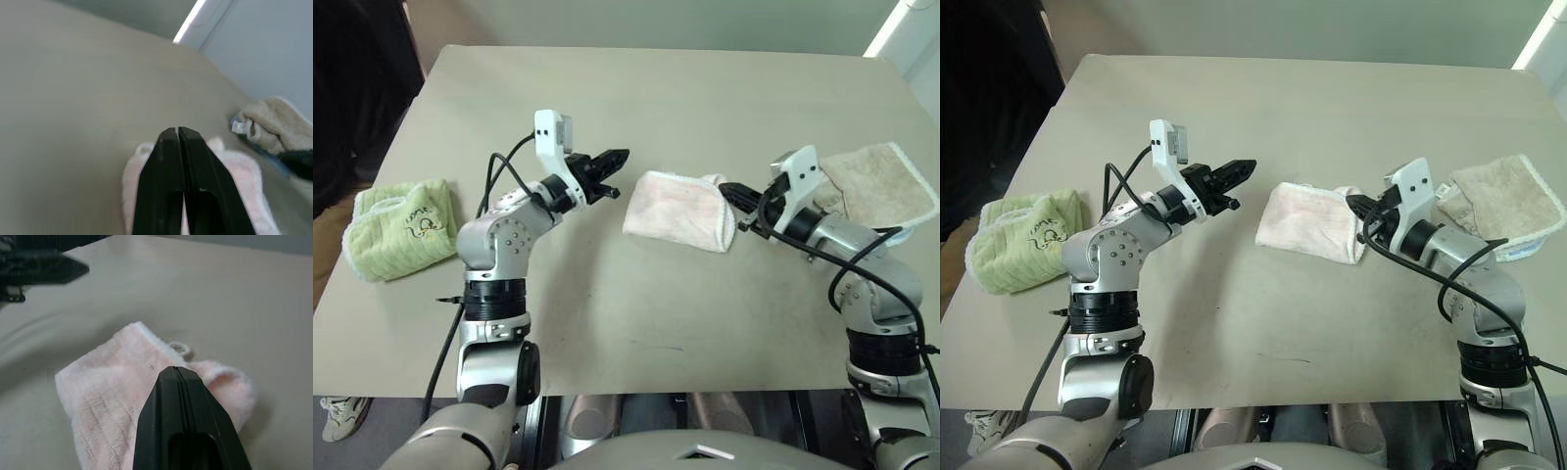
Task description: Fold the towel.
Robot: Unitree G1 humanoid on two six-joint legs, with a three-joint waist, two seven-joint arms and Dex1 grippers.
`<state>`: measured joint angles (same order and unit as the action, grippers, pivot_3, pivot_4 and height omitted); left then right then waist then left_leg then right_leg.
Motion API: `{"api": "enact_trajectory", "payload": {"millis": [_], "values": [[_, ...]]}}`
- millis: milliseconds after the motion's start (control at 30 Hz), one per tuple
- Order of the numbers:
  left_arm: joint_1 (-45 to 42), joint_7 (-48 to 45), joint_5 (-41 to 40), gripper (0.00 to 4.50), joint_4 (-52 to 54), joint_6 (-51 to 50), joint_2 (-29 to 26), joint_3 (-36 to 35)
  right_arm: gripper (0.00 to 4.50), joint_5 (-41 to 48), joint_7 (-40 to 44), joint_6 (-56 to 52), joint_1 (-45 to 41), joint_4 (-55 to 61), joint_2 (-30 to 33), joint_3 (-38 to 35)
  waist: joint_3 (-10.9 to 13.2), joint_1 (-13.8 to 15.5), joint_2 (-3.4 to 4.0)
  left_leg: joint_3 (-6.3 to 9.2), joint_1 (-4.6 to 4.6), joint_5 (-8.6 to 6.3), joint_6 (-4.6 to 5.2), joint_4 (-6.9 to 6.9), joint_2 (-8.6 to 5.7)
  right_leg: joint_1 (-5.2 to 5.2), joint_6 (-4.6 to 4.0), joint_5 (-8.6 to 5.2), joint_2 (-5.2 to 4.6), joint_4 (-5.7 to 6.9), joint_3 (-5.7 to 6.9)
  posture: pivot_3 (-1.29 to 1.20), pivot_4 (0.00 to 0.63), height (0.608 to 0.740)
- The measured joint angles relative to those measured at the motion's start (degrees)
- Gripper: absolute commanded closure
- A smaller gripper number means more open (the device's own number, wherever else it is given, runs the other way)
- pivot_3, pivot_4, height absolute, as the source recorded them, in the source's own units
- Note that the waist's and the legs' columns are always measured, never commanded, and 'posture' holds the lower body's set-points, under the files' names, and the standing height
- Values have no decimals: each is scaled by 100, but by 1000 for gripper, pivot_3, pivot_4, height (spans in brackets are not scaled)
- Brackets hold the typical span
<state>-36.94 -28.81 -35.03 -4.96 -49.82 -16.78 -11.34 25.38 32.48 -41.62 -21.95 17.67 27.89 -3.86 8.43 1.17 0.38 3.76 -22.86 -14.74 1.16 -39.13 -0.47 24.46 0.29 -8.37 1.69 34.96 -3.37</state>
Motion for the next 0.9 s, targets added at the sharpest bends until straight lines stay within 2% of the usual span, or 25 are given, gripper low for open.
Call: {"api": "enact_trajectory", "payload": {"millis": [200,333,600,900], "values": [[44,-149,-221,1432,-420,-737,-74,9,4500,16,2,2,-111,-6,29,0,0,6,0,0,-2,4,0,0,0,1,0,4,0,-1,-1,0,150,740],[95,-354,-247,47,-437,-1079,-121,259,4500,16,1,4,-111,-18,28,3,0,6,0,0,-2,11,-12,2,0,2,0,3,0,-2,0,0,150,740],[-78,-374,-203,47,-811,-1516,21,446,4500,10,-16,68,-123,-60,-11,6,0,33,0,1,-2,19,-11,2,-1,-5,4,3,0,-2,-2,0,150,740],[-173,-151,-318,47,-848,-1924,688,291,4500,12,-97,78,-122,-57,-12,5,0,101,0,2,-2,19,-4,-2,-8,-17,17,2,-3,-9,-6,0,150,740]]}}
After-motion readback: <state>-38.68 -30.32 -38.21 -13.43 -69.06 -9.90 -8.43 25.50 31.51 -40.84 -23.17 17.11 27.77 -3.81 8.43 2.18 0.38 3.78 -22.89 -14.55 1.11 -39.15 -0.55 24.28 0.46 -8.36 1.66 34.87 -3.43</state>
